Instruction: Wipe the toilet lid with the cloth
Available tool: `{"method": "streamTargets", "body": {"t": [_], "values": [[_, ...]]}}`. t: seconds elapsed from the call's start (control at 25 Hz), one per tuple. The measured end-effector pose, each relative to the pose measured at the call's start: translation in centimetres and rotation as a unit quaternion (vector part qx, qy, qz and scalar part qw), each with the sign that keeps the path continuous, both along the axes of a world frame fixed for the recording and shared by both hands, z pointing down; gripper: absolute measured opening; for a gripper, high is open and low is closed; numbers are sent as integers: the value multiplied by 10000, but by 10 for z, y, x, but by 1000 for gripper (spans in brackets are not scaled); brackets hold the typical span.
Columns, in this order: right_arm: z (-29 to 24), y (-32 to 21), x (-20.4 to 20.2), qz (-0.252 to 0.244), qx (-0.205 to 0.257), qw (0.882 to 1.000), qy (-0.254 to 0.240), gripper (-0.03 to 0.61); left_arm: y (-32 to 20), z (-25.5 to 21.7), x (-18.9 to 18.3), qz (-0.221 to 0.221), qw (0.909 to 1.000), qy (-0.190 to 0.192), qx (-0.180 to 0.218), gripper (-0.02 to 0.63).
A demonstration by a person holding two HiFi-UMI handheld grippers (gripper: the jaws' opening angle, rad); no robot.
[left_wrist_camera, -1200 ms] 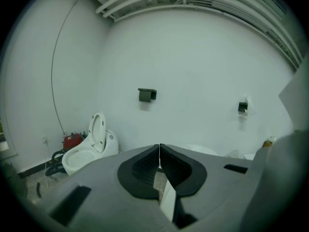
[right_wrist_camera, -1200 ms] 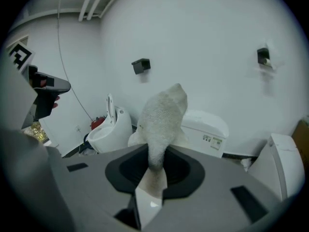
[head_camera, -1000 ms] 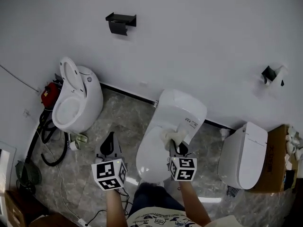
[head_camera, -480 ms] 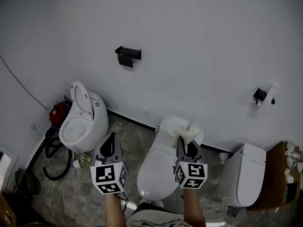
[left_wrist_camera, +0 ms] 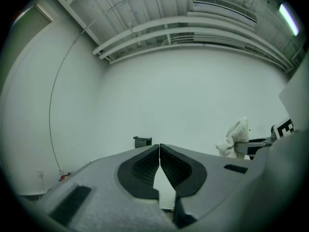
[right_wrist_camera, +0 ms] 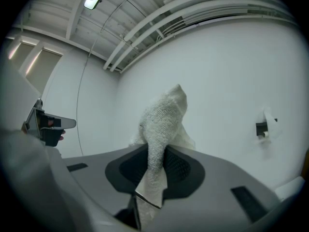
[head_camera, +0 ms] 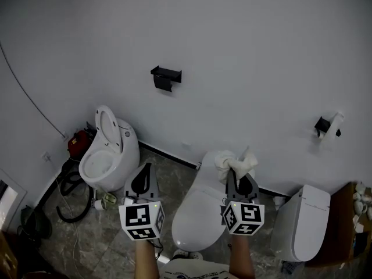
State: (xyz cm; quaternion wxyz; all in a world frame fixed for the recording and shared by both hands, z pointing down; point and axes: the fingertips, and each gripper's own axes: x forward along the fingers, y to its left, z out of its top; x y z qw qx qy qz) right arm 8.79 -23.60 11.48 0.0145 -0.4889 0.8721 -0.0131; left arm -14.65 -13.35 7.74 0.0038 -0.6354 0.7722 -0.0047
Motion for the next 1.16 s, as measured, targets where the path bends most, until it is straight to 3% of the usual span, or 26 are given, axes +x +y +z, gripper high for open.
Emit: {"method": "streamTargets", "body": {"t": [1.16], "values": [[-14, 7, -1, -164, 152, 9998, 8, 72, 4, -1, 7, 20, 10000, -19, 19, 9]]}}
